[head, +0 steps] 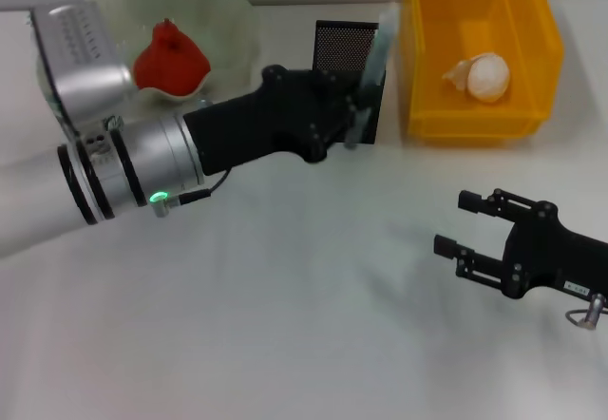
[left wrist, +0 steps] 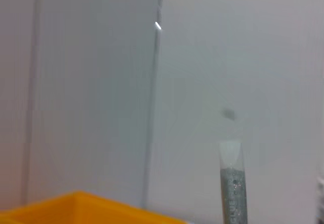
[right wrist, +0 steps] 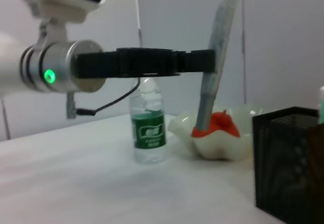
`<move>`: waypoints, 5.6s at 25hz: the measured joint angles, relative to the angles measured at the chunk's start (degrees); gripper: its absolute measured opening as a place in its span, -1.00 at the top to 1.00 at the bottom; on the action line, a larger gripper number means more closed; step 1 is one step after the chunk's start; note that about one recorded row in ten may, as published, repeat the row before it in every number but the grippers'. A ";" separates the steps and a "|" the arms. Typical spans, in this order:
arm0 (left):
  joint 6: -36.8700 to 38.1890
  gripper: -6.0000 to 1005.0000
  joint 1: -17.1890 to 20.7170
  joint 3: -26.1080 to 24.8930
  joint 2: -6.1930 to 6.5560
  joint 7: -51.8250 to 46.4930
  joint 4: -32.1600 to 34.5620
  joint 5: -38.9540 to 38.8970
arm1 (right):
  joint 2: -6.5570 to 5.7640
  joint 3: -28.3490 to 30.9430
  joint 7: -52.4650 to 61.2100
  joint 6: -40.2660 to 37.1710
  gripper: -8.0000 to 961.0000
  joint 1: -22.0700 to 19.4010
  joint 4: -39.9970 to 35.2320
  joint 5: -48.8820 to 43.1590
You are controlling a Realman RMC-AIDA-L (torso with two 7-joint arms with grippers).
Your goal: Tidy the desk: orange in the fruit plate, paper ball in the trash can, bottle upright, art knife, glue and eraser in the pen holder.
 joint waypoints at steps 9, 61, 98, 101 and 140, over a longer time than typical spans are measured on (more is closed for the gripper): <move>-4.59 0.71 -0.01 22.63 0.00 19.36 -3.88 -36.61 | 0.75 5.37 -0.45 0.71 -0.43 -0.04 0.78 0.02; -23.87 0.72 -8.21 32.50 0.00 23.17 -2.23 -59.66 | 0.91 6.18 -3.81 0.66 -0.43 0.96 3.71 4.02; -24.26 0.72 -8.03 32.83 0.00 24.80 -2.30 -60.99 | 0.91 5.59 -4.82 1.42 -0.44 1.93 4.80 4.56; -24.26 0.72 -8.00 32.84 0.00 24.80 -2.28 -60.91 | 0.91 5.59 -4.82 1.44 -0.44 1.93 4.79 4.52; -22.85 -0.61 -7.11 34.07 -0.07 22.24 -1.82 -60.64 | 0.91 5.60 -4.82 1.49 -0.44 2.37 4.79 4.42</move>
